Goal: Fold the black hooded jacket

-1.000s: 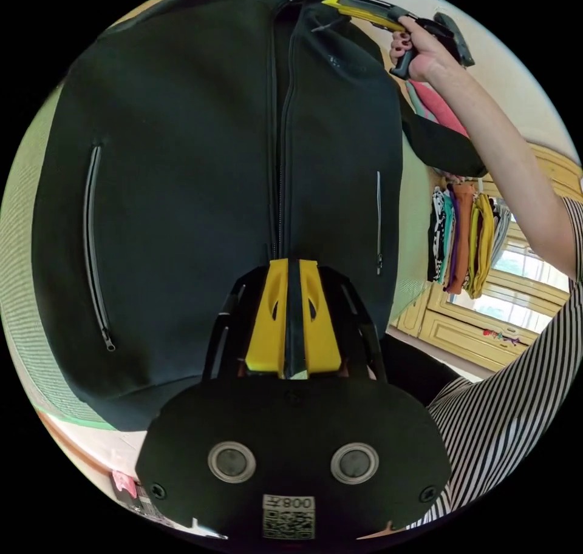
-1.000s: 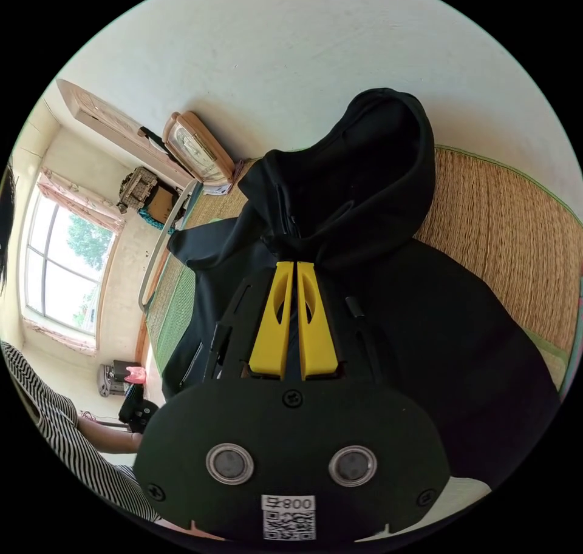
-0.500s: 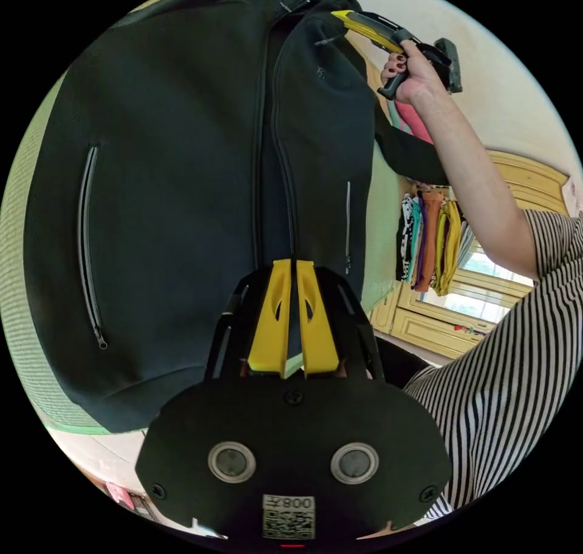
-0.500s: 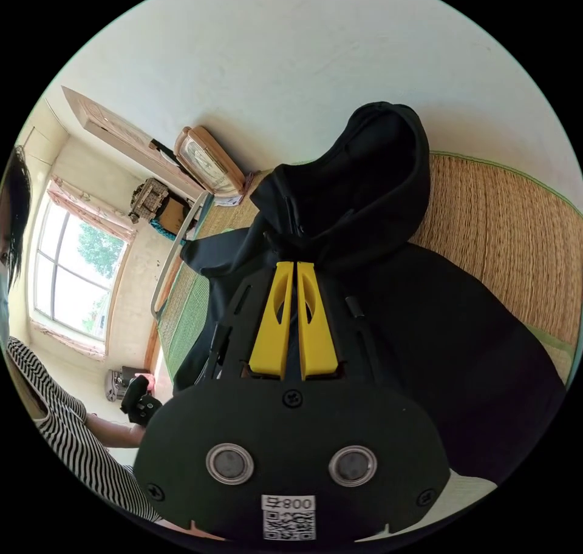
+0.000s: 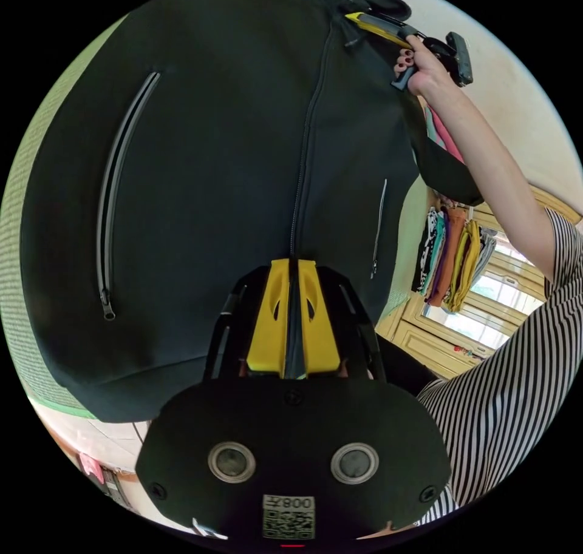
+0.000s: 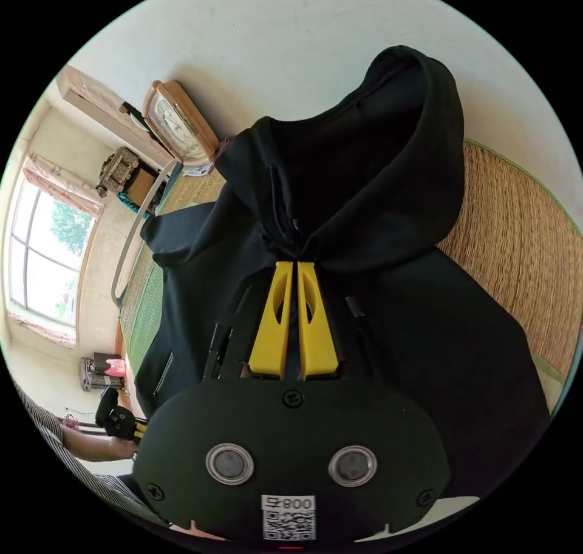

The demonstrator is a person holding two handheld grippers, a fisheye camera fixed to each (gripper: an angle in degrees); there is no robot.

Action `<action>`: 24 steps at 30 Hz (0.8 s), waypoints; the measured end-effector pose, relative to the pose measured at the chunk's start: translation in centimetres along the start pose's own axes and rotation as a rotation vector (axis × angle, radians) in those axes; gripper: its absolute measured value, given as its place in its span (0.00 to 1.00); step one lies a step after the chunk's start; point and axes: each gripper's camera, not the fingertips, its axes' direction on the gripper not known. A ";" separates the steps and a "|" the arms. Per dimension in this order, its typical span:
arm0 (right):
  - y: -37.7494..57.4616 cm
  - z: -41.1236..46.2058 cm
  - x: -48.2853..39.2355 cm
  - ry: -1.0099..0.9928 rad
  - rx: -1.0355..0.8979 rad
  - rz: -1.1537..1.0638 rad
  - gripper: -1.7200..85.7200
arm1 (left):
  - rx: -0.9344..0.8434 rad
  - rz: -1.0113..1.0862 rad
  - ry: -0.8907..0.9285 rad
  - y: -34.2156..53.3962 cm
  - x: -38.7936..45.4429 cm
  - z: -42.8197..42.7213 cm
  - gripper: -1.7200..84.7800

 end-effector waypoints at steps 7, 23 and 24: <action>0.1 0.9 -0.7 0.050 -0.051 -0.061 0.04 | 0.102 0.039 0.015 1.3 1.9 -5.5 0.08; 6.1 -5.2 2.1 -0.085 0.033 0.013 0.03 | 0.153 0.256 -0.093 -2.9 8.0 -12.5 0.07; 6.2 -4.2 2.2 -0.063 -0.012 0.018 0.03 | 0.152 0.255 -0.079 -2.5 8.1 -13.1 0.07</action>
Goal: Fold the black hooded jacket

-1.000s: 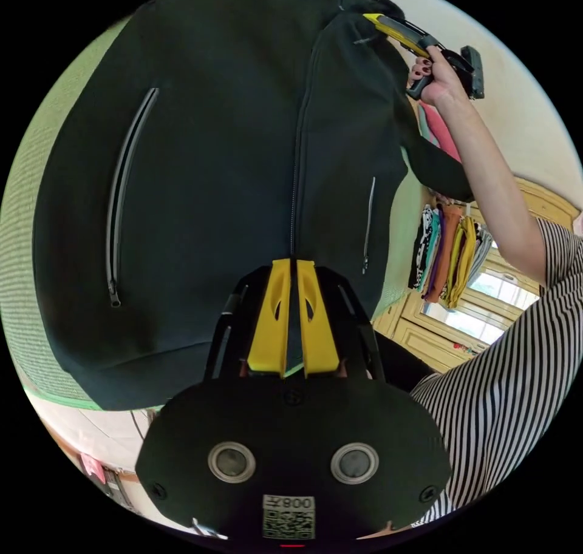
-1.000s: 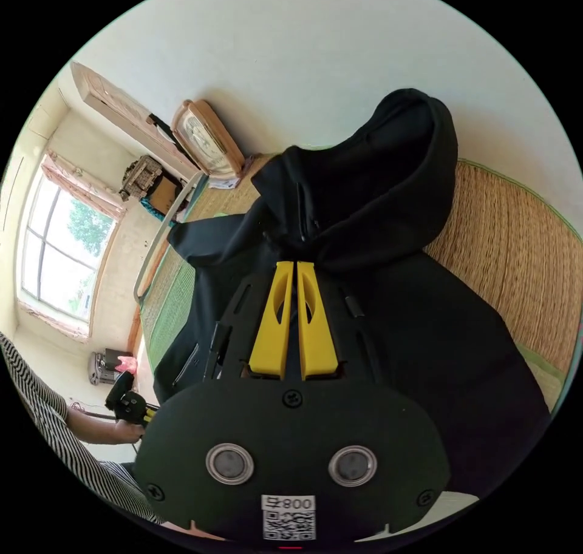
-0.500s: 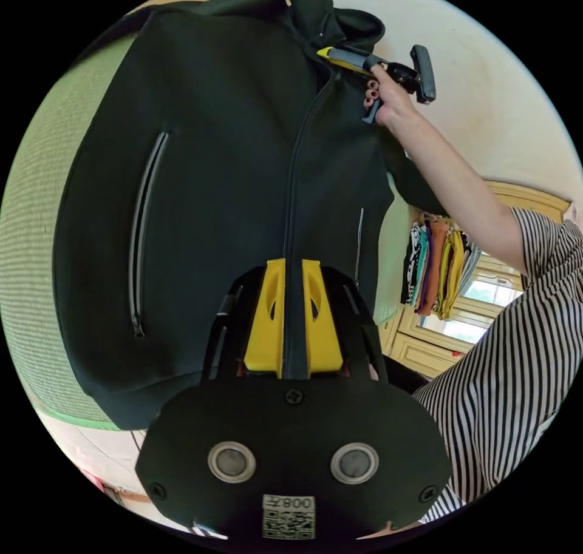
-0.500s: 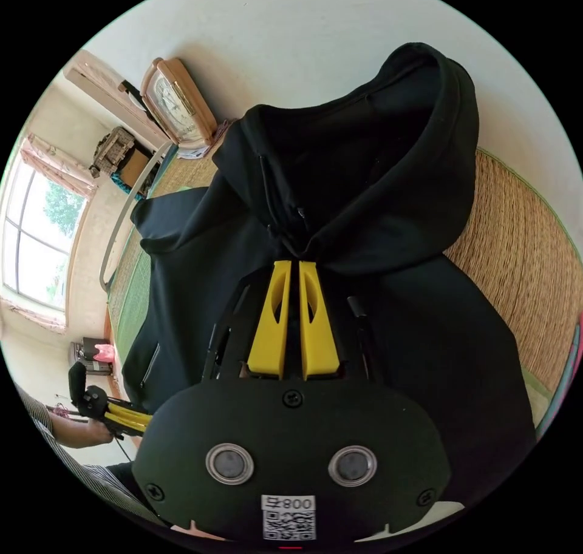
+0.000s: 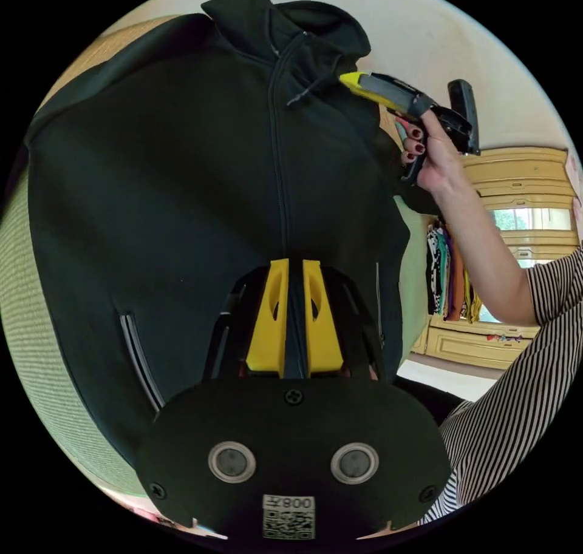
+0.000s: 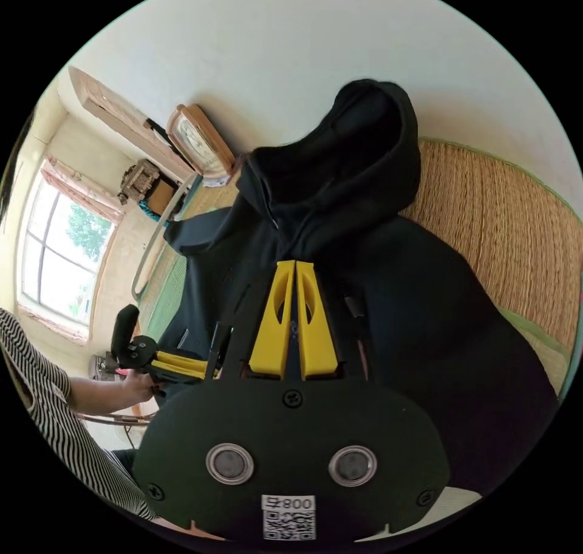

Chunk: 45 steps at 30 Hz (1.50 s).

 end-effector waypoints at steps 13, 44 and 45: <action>3.2 -1.6 -0.8 0.016 0.034 0.017 0.03 | 0.418 0.156 -0.084 -9.0 2.0 -18.4 0.13; 4.8 -6.3 -3.8 0.234 0.288 -0.165 0.05 | 0.186 0.459 -0.290 -17.3 11.6 -28.9 0.15; 4.9 -6.3 -4.0 0.235 0.295 -0.173 0.05 | 0.156 0.492 -0.344 -17.8 12.4 -28.5 0.16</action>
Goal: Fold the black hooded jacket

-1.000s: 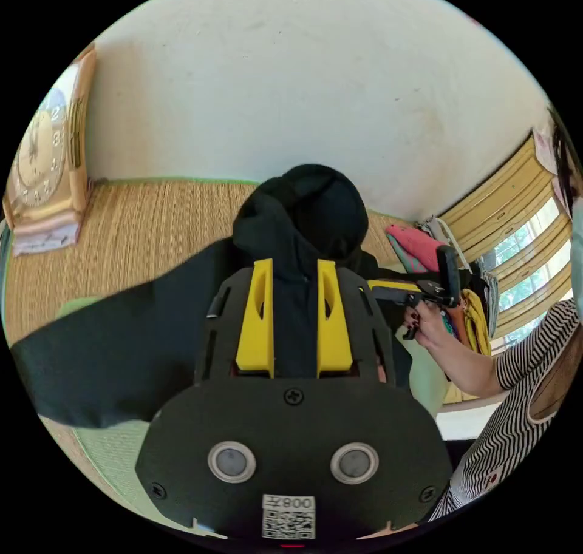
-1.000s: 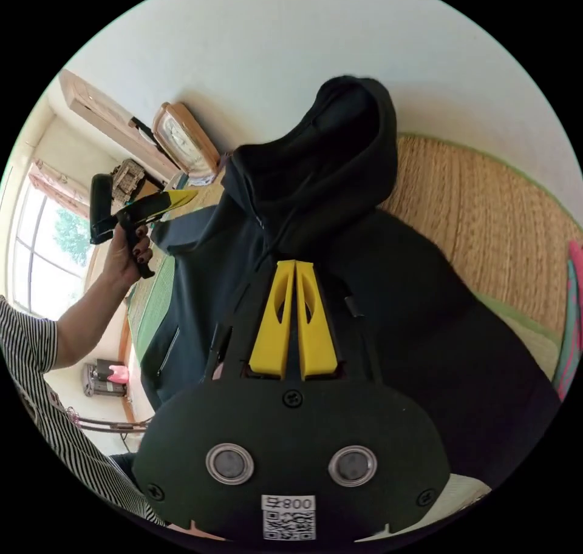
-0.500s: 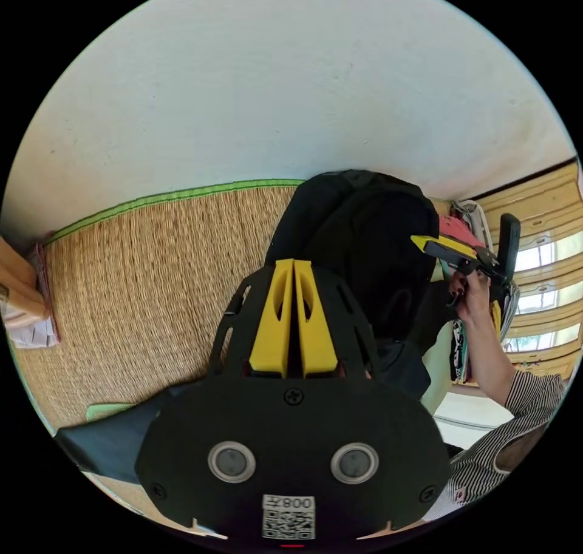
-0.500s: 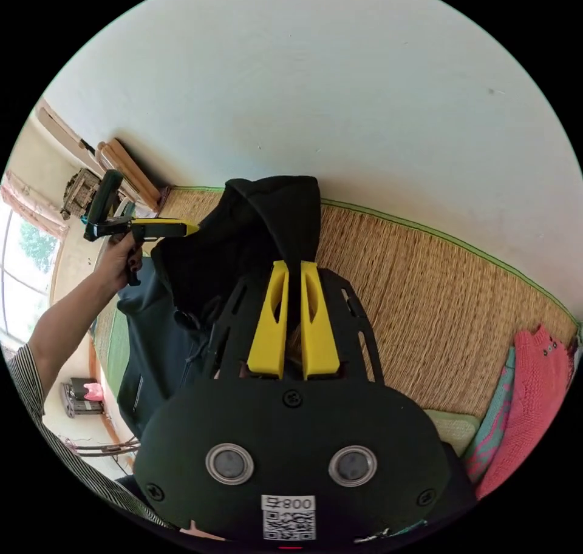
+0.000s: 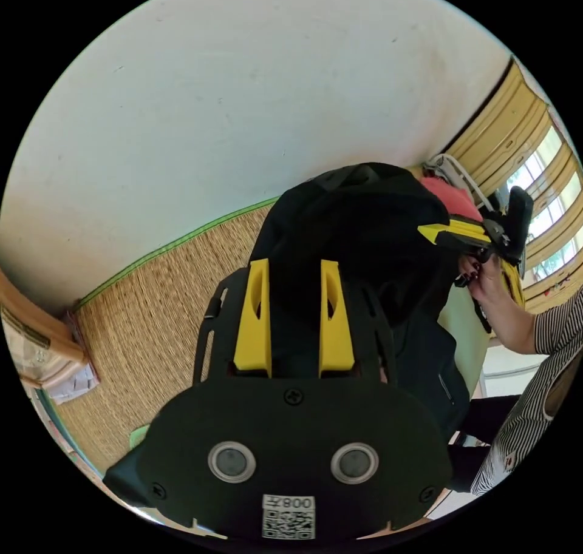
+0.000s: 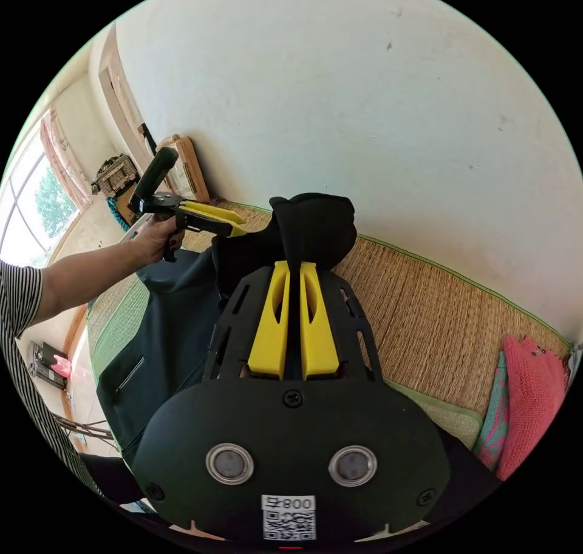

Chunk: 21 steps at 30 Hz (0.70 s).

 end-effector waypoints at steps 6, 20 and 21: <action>0.5 -0.2 -2.2 0.005 0.029 -0.080 0.05 | -0.102 0.033 -0.076 -1.9 0.2 0.7 0.10; 6.1 1.3 -4.0 0.062 -0.064 -0.280 0.07 | 0.049 -0.127 -0.141 14.4 1.1 -8.6 0.06; 6.7 2.1 -4.0 0.058 -0.094 -0.279 0.07 | -0.020 -0.163 -0.106 16.0 0.6 -7.0 0.06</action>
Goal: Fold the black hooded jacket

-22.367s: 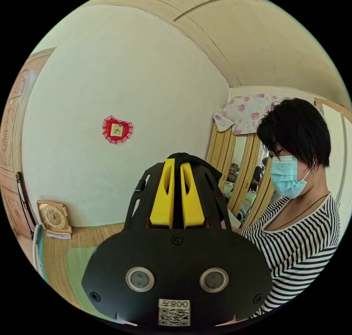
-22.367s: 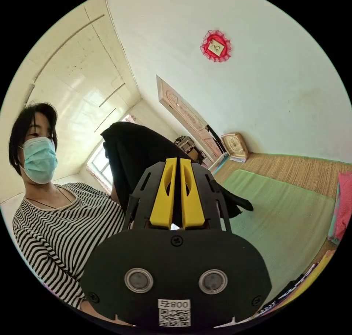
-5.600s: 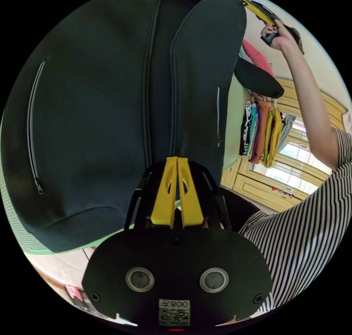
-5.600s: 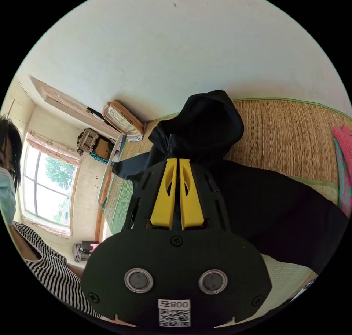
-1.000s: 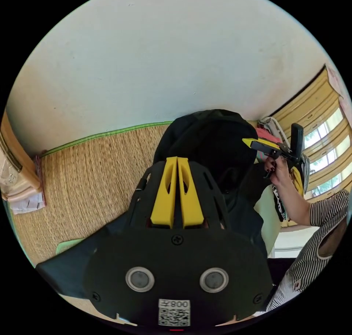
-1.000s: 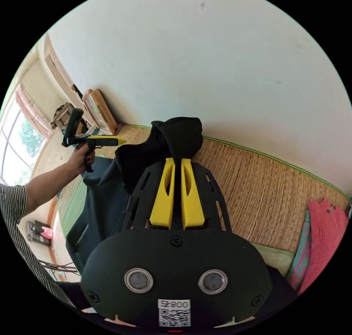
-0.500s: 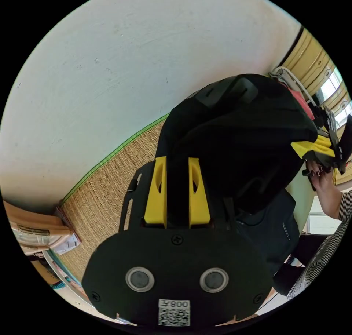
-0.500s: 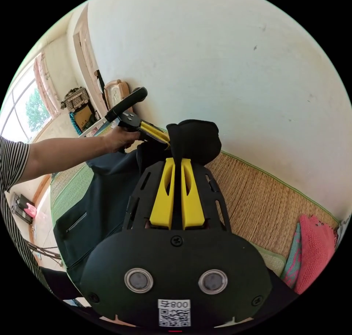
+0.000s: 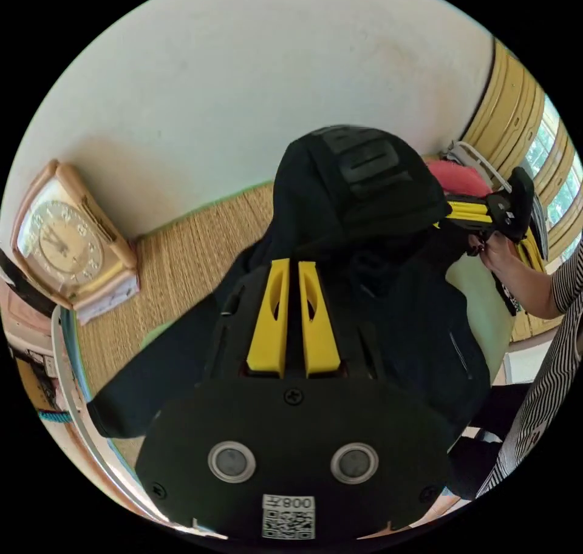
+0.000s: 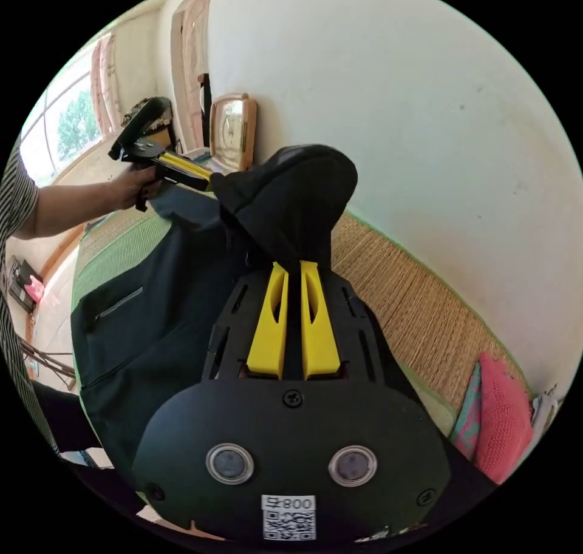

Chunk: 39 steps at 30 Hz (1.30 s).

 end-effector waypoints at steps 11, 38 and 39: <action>4.4 4.2 5.0 -0.303 -0.147 0.326 0.09 | 0.114 -0.365 0.469 7.2 -6.5 0.4 0.14; 8.7 7.2 22.7 -0.672 0.113 0.786 0.12 | 0.361 -0.507 0.835 7.6 -14.9 7.4 0.04; 8.2 7.9 23.2 -0.684 0.090 0.792 0.13 | 0.348 -0.509 0.832 8.2 -14.9 7.9 0.04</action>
